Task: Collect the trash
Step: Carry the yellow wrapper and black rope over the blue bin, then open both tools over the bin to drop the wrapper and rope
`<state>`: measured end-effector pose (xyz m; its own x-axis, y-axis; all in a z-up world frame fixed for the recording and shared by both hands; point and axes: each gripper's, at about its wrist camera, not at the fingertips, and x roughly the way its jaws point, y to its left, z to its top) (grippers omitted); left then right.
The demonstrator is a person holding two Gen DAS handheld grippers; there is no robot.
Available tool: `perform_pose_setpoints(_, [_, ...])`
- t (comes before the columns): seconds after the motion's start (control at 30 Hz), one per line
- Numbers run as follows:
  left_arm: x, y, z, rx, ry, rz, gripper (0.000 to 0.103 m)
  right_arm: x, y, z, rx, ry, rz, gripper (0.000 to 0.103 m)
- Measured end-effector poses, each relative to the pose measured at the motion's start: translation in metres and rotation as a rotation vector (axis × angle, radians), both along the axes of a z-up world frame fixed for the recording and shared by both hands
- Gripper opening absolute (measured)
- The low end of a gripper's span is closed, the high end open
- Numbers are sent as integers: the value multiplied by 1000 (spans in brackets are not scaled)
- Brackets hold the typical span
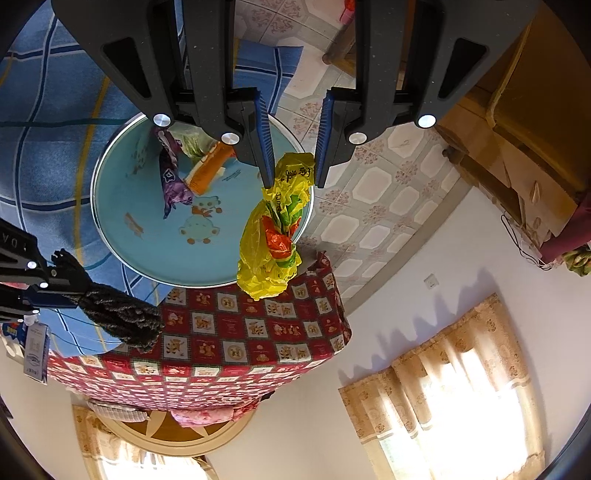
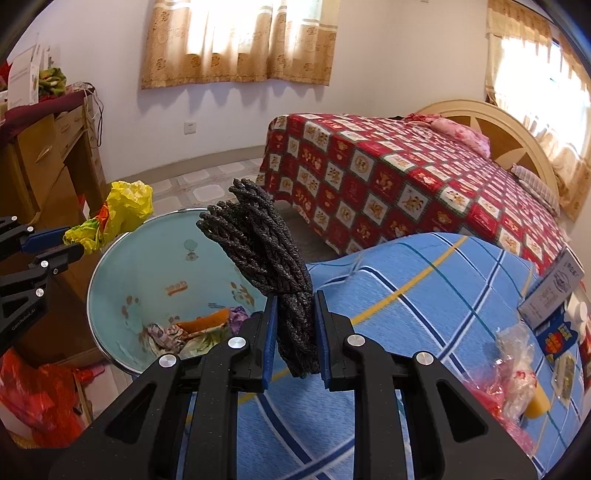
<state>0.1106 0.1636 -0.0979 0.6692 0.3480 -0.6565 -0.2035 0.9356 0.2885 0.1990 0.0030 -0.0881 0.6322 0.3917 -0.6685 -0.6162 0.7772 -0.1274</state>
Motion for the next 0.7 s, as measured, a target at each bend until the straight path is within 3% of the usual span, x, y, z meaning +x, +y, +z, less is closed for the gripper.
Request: perform_pose_setpoints(0.7, [1,-4,0,-17,-3,-7,25,-5,19,-2,-6,1,48,21])
